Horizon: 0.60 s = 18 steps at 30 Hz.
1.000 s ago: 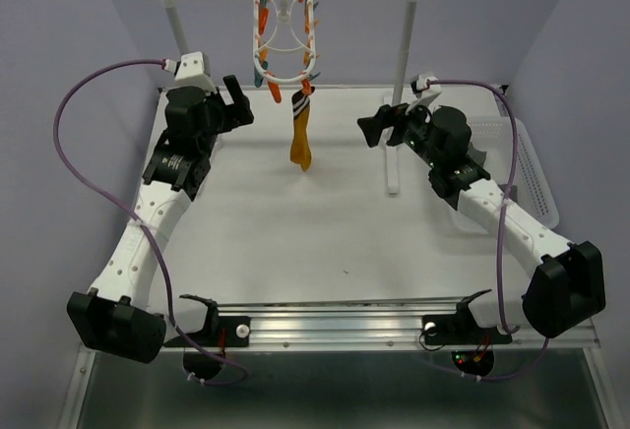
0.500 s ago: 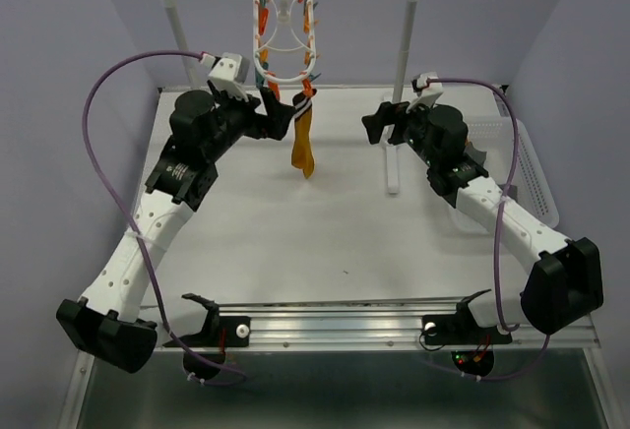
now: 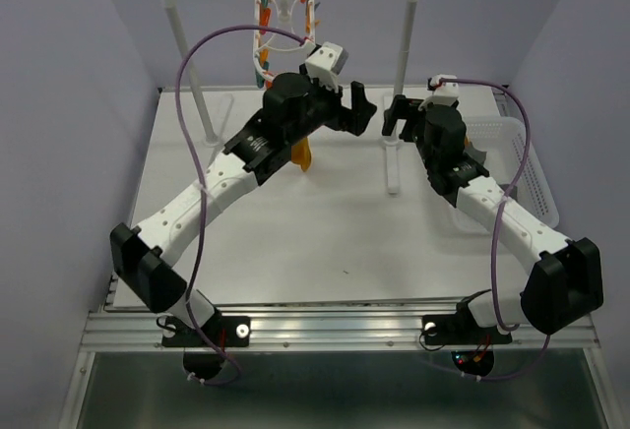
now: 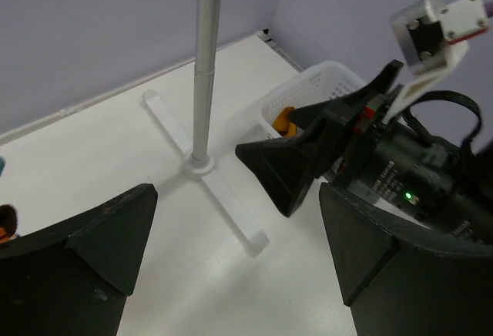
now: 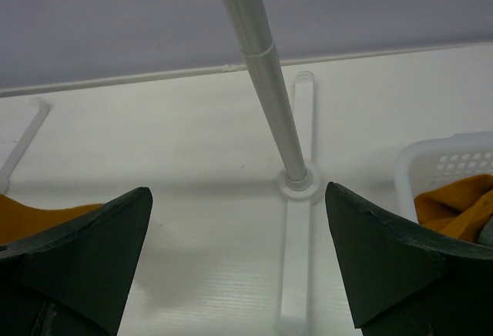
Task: Clip the socks to the hanger
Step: Rotate the hanger at the clothesline.
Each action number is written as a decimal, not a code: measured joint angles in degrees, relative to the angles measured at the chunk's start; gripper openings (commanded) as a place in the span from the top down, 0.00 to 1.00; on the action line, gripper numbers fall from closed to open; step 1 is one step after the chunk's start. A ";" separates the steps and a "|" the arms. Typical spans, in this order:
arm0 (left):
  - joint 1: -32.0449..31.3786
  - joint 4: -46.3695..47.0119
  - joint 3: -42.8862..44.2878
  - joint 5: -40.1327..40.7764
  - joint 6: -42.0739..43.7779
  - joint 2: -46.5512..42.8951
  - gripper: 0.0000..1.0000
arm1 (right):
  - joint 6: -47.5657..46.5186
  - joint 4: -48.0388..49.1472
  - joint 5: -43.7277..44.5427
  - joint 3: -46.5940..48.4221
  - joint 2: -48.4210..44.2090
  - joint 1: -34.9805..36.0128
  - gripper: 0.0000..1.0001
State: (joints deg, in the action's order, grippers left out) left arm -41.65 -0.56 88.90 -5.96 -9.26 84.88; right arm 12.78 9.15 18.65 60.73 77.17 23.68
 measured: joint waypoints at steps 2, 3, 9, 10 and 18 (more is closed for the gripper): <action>-1.44 0.20 3.72 3.58 0.11 5.20 0.01 | 0.09 -0.22 0.50 0.00 -0.13 0.00 0.00; -1.95 0.22 5.14 5.20 0.22 7.37 0.01 | 0.09 -0.26 0.70 0.00 -0.33 0.00 0.00; -4.00 -2.54 8.63 19.93 0.55 13.73 0.01 | 0.04 -0.24 1.11 0.00 -1.79 0.00 0.00; -4.07 -2.60 8.59 22.53 0.63 13.60 0.01 | 0.02 -0.20 1.11 0.00 -1.90 0.00 0.00; -3.82 0.85 6.14 39.17 1.60 8.39 0.01 | -0.63 -0.20 0.35 0.00 -1.97 0.00 0.00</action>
State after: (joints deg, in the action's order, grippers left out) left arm -45.47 0.30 95.04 33.21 -7.66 93.27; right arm 12.14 8.95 19.00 60.73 75.20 23.68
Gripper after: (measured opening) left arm 0.989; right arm 0.997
